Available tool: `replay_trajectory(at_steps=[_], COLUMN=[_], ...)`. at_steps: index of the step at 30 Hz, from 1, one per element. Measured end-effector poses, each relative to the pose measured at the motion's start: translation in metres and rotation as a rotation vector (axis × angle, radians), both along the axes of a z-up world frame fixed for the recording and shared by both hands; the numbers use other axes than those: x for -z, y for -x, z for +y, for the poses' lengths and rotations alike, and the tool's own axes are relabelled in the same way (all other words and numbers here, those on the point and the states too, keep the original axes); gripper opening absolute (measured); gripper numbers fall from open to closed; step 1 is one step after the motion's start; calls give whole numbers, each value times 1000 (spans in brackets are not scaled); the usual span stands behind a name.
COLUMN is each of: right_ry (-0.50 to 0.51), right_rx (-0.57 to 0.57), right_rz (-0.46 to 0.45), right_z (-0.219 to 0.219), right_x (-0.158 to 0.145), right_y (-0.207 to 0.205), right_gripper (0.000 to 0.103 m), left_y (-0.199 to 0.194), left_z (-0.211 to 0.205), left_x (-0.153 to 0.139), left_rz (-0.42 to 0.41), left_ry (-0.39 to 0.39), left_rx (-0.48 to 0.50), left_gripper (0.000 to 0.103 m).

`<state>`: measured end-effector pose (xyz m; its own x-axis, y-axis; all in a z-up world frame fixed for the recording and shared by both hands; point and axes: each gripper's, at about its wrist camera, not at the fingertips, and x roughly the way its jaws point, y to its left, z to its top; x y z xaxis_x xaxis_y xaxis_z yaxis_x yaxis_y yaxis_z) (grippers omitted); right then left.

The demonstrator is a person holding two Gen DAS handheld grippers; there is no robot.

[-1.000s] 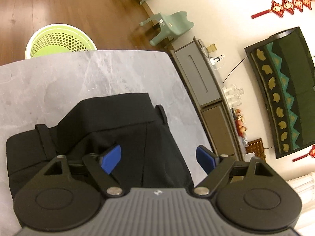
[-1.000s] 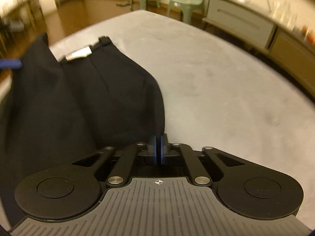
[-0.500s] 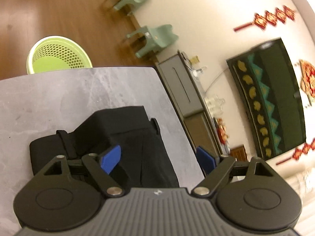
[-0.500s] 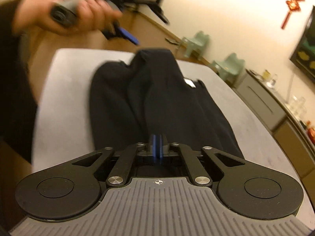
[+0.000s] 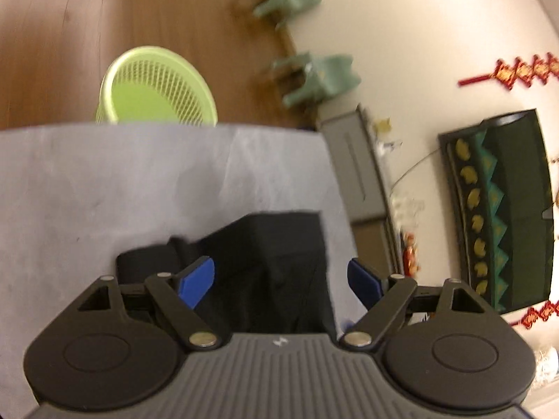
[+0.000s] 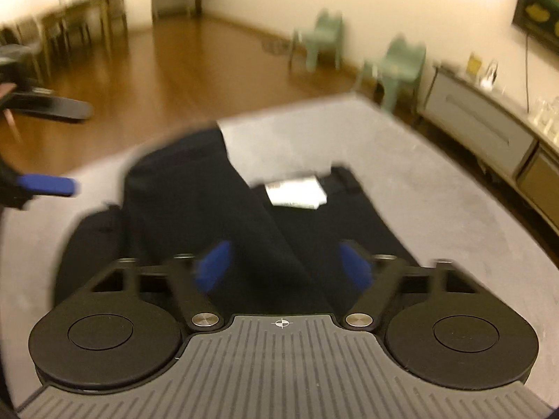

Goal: Fold clothes

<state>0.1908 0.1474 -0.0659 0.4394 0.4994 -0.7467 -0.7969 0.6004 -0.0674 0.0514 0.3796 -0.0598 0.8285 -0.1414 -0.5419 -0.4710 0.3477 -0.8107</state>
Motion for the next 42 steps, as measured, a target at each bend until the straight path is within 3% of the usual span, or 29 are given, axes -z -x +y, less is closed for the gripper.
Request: replay_trajectory(at_steps=[1, 2, 5, 8, 13, 17, 19, 20, 21, 22, 24, 26, 27, 28, 30, 32, 34, 35, 36, 37, 39, 42], right_ry=[36, 37, 0, -31, -97, -67, -72, -74, -77, -79, -125, -197, -247, -275, -328, -343, -379, -398, -398, -389, -368, -214], right_rx=[8, 1, -128, -199, -242, -221, -195, -183, -170, -157, -74, 39, 113, 201, 378, 625, 873, 988, 1069, 1113, 1197, 1131], right_rz=[32, 75, 65, 16, 26, 76, 114, 133, 152, 171, 179, 190, 197, 195, 189, 187, 188, 184, 167, 137, 74, -4], right_z=[10, 17, 26, 30, 31, 35, 32, 30, 28, 26, -5, -51, -83, -121, -199, -280, -362, -400, -427, -446, -482, -494], right_x=[7, 12, 13, 5, -8, 13, 22, 26, 31, 35, 29, 20, 13, 12, 10, 14, 18, 19, 18, 17, 14, 11], right_y=[-8, -9, 26, 57, 87, 100, 106, 109, 111, 114, 124, 133, 136, 140, 146, 145, 146, 148, 148, 146, 143, 123], right_gripper=[17, 13, 10, 7, 4, 4, 4, 5, 6, 9, 18, 41, 58, 66, 69, 69, 69, 69, 70, 73, 81, 84], left_y=[1, 1, 0, 1, 7, -14, -21, -24, -27, -27, -11, 8, 14, 18, 17, 15, 11, 9, 7, 6, 3, -1], left_z=[1, 2, 1, -1, 7, -9, -18, -21, -24, -24, -23, -23, -24, -24, -26, -29, -40, -45, -51, -57, -71, -89], left_x=[5, 10, 26, 37, 29, 42, 44, 42, 39, 37, 32, 21, 20, 19, 19, 18, 12, 8, 5, 3, 6, 13], left_rz=[18, 38, 53, 48, -86, 8, 32, 39, 50, 62, 55, 19, 15, 14, 24, 22, -28, -53, -79, -91, -69, -11], left_ry=[-8, -25, -11, 2, 18, 12, -57, -103, -150, -178, -170, -188, -198, -201, -185, -172, -170, -169, -169, -170, -181, -226], left_rx=[12, 31, 127, 163, 164, 221, 234, 241, 248, 252, 236, 229, 223, 219, 215, 217, 245, 260, 274, 288, 312, 329], left_gripper=[85, 84, 84, 84, 89, 92, 88, 80, 37, 3, 1, 1, 1, 1, 1, 1, 2, 4, 14, 24, 31, 35])
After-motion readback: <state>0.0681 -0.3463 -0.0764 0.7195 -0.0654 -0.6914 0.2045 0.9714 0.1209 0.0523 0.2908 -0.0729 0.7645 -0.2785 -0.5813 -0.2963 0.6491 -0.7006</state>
